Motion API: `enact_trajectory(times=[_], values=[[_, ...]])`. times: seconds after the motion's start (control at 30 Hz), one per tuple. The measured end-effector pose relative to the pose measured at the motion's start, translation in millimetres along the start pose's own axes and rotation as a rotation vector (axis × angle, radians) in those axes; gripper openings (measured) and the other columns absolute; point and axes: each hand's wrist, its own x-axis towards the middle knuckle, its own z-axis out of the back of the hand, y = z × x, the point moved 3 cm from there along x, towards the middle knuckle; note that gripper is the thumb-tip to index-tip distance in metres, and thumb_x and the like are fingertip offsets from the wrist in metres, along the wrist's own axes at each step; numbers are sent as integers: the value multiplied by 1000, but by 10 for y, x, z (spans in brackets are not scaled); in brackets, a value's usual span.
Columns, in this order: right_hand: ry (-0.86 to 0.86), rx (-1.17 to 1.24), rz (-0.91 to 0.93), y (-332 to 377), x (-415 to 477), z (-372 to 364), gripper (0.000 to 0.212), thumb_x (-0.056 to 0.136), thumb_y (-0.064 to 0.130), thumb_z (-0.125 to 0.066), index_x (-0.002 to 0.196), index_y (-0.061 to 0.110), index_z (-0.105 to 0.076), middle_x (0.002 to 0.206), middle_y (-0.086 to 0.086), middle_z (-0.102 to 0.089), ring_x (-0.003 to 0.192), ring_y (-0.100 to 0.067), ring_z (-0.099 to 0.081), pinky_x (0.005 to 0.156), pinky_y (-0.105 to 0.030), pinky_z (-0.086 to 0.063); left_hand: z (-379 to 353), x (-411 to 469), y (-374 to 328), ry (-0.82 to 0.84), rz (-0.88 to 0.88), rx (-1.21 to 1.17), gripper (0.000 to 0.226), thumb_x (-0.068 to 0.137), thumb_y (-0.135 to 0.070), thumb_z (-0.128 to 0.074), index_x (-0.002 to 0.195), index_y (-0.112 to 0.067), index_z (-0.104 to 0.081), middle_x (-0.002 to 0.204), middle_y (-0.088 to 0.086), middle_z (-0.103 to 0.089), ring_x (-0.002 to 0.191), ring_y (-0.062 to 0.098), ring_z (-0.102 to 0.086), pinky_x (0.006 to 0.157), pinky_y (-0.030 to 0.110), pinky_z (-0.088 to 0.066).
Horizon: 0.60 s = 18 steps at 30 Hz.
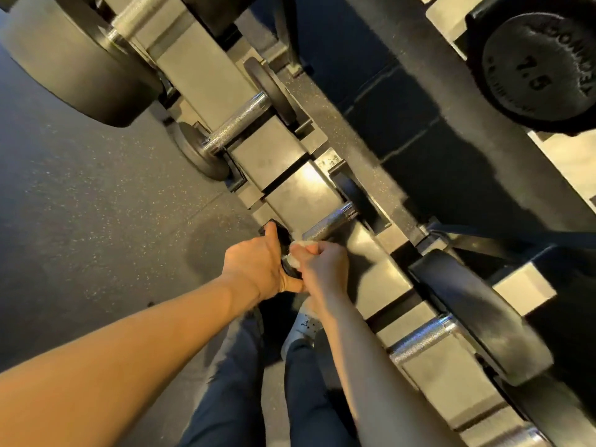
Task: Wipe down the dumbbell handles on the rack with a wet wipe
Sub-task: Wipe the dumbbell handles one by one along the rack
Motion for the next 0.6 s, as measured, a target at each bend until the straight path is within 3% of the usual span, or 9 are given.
enact_trajectory(times=[0.1, 0.2, 0.3, 0.4, 0.5, 0.57, 0.6], values=[[-210, 228, -45, 130, 44, 199, 19, 91, 36, -74, 87, 18, -67, 83, 0, -71, 74, -11, -70, 67, -30, -61, 31, -7, 12, -3, -20, -31, 134, 54, -87, -75, 149, -9, -20, 77, -5, -52, 72, 19, -56, 64, 35, -49], [-383, 464, -80, 207, 150, 277, 34, 87, 29, -80, 80, 0, -66, 68, -7, -66, 58, -12, -62, 58, -28, -55, 1, 22, 43, -34, -67, -53, 120, 55, -87, -75, 135, -11, -29, 84, -3, -59, 74, 19, -61, 66, 36, -53], [-338, 259, -71, 201, 118, 88, 24, 87, 24, -80, 71, 11, -66, 71, -3, -70, 67, -17, -68, 75, -43, -60, -2, 49, 88, -56, -120, -41, 106, 58, -88, -73, 122, -14, -31, 92, 0, -65, 78, 21, -64, 68, 35, -52], [-184, 160, -172, 144, -22, -25, 20, 87, 26, -79, 72, 20, -67, 69, 6, -70, 66, -9, -69, 75, -34, -58, 140, 82, 188, 6, -186, -32, 92, 68, -88, -65, 120, -18, -35, 93, -2, -63, 76, 20, -59, 71, 35, -50], [-233, 241, -180, 152, -19, 79, 19, 91, 30, -75, 91, 11, -72, 83, -5, -74, 79, -17, -71, 82, -38, -59, 460, 41, 239, -214, -288, -35, 71, 80, -82, -58, 120, -25, -45, 87, -7, -56, 76, 17, -59, 65, 31, -46], [-230, 403, -217, 270, -32, 134, 20, 98, 26, -67, 94, 8, -71, 79, -6, -71, 68, -14, -65, 70, -31, -55, 631, -5, 150, -372, -432, -158, 52, 90, -64, -61, 126, -27, -52, 91, -10, -57, 79, 13, -60, 66, 30, -49], [-219, 481, -243, 362, -45, 154, 19, 102, 23, -61, 97, 6, -70, 74, -6, -66, 61, -12, -59, 61, -28, -50, 672, -7, 84, -363, -507, -267, 44, 95, -55, -60, 129, -27, -55, 94, -11, -59, 80, 9, -61, 69, 29, -53]])
